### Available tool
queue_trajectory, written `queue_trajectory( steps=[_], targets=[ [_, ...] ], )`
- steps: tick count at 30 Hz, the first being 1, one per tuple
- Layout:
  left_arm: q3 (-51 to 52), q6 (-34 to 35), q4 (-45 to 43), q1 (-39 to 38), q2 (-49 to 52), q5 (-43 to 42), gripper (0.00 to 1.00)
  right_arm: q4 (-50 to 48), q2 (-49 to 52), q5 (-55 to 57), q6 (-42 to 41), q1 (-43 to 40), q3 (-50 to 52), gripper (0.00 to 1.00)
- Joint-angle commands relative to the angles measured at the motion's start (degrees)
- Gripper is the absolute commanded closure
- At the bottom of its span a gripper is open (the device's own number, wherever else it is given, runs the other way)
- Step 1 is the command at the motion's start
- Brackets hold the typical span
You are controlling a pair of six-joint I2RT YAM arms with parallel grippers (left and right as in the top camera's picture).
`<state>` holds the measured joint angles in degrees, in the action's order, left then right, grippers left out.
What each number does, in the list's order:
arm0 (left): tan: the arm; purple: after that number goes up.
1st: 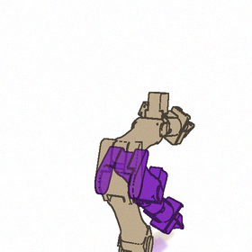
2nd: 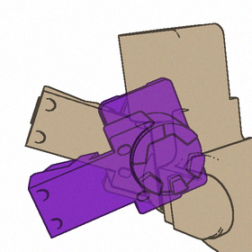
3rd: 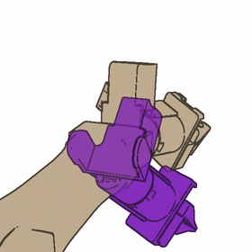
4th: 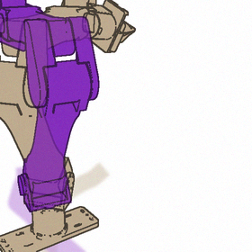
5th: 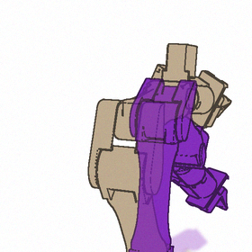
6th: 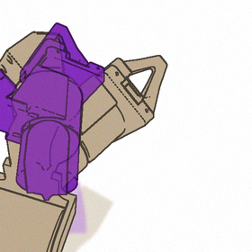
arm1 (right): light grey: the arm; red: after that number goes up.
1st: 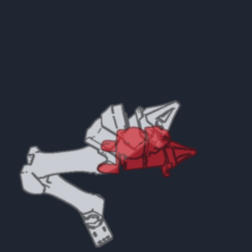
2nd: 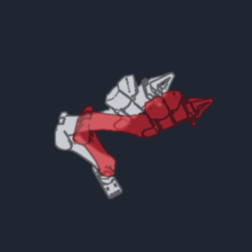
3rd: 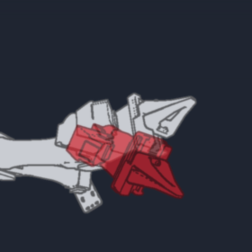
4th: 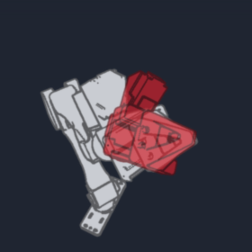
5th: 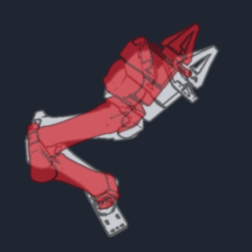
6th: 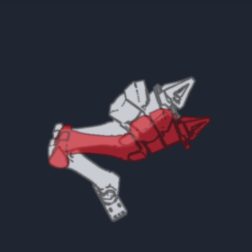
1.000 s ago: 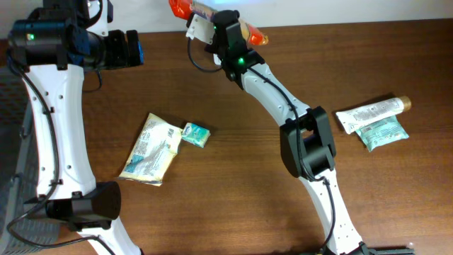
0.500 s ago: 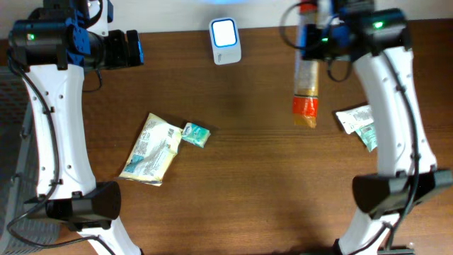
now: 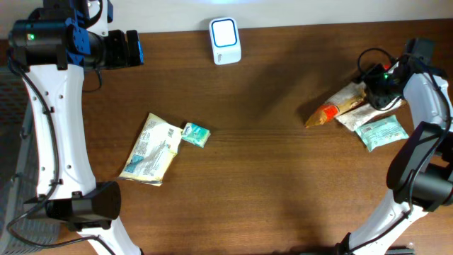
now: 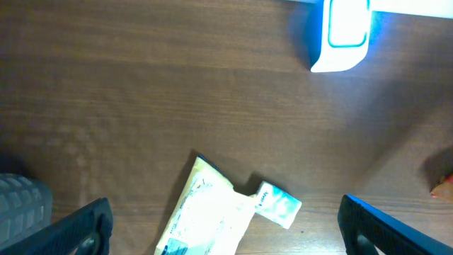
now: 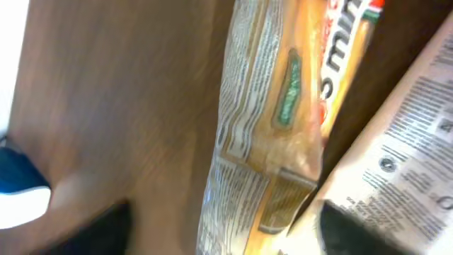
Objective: Scan the item barcode
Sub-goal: 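Place the pasta pack at the right edge with the right gripper, then grasp the small green tissue pack with the right gripper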
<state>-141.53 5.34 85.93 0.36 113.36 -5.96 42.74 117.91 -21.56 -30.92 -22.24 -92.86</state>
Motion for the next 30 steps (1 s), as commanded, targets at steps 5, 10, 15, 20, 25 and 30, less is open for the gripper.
queue_trajectory(
  steps=[5,10,15,20,25,30],
  targets=[
    [-0.48,-0.94,-0.09,0.2,-0.35,-0.02,0.01,10.93,-13.66,-2.27,7.15,7.69,-5.09,0.01],
    [-0.48,-0.94,-0.09,0.2,-0.35,-0.02,0.01,9.97,-12.59,-1.84,13.07,25.86,-4.96,0.01],
    [-0.48,-0.94,-0.09,0.2,-0.35,-0.02,0.01,2.82,-5.88,-1.62,19.56,43.8,-5.07,0.12],
    [-0.48,-0.94,-0.09,0.2,-0.35,-0.02,0.01,3.26,4.85,-3.15,19.52,50.62,-8.09,0.29],
    [-0.48,-0.94,-0.09,0.2,-0.35,-0.02,0.01,-0.13,12.83,-6.51,17.99,51.8,-8.09,0.35],
    [-0.48,-0.94,-0.09,0.2,-0.35,-0.02,0.01,-1.51,16.15,-11.1,15.63,52.28,-8.07,0.5]
  ],
)
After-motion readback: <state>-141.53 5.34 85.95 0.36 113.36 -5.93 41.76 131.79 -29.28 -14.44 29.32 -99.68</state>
